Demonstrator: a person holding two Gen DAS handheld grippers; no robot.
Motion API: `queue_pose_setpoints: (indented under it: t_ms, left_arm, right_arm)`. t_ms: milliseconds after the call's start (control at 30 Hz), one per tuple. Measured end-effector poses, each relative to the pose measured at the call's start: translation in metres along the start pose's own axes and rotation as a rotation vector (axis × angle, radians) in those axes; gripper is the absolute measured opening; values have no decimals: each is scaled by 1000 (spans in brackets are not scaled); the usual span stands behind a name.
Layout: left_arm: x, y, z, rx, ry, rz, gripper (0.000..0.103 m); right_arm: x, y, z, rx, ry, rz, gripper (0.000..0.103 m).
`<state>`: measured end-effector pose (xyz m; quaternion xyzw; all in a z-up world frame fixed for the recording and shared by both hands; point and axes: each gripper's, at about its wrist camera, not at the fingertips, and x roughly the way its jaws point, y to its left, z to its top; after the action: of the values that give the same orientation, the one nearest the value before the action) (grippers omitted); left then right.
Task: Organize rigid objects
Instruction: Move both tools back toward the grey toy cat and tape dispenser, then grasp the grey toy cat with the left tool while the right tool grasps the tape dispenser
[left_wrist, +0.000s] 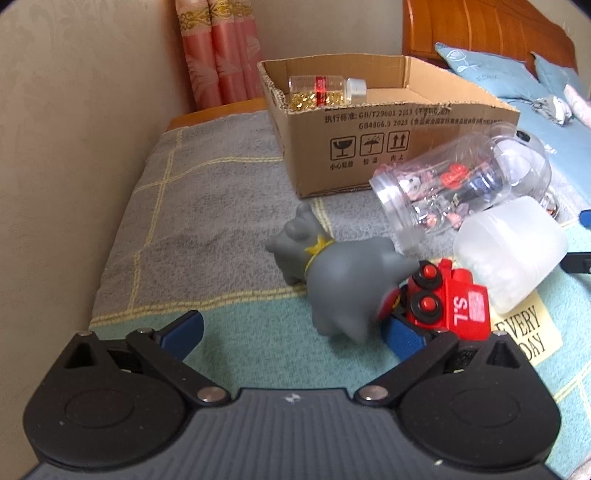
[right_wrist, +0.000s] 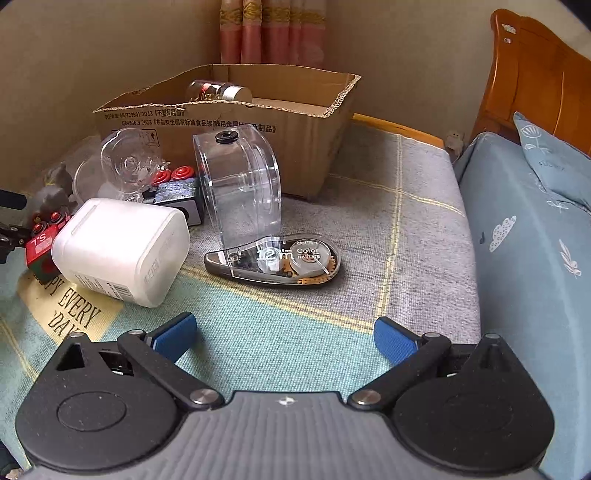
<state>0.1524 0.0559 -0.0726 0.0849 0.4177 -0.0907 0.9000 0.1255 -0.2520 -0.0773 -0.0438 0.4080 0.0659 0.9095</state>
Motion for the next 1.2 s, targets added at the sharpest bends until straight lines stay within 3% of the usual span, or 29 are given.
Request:
queue_pose_setpoints:
  t_ms: [200,667,733,800,967,1067,1200]
  left_arm:
    - [10,13,5,-40,4,-91,102]
    - [19,10,15,6,14,-114,103]
    - [20,10,17,21,13,-119,103]
    - [20,9,18,46,11,-120,102]
    - [18,-1,22,165,-38,-100,102]
    - [16,-1,25,187,-72,-133,98]
    - [18,-1,30,174,-69,-200,84]
  right_arm:
    - [7,-2,6,-27,-15,25,103]
    - [31,4,33,-48,-12,43,103]
    - [29,3,33,-49,-12,45,102]
    - [26,4,31,-52,-24,49,94]
    - [22,6,29,-46,-26,43,93]
    - [20,7,27,-46,-25,43,93]
    - [20,7,27,-43,-25,44,93]
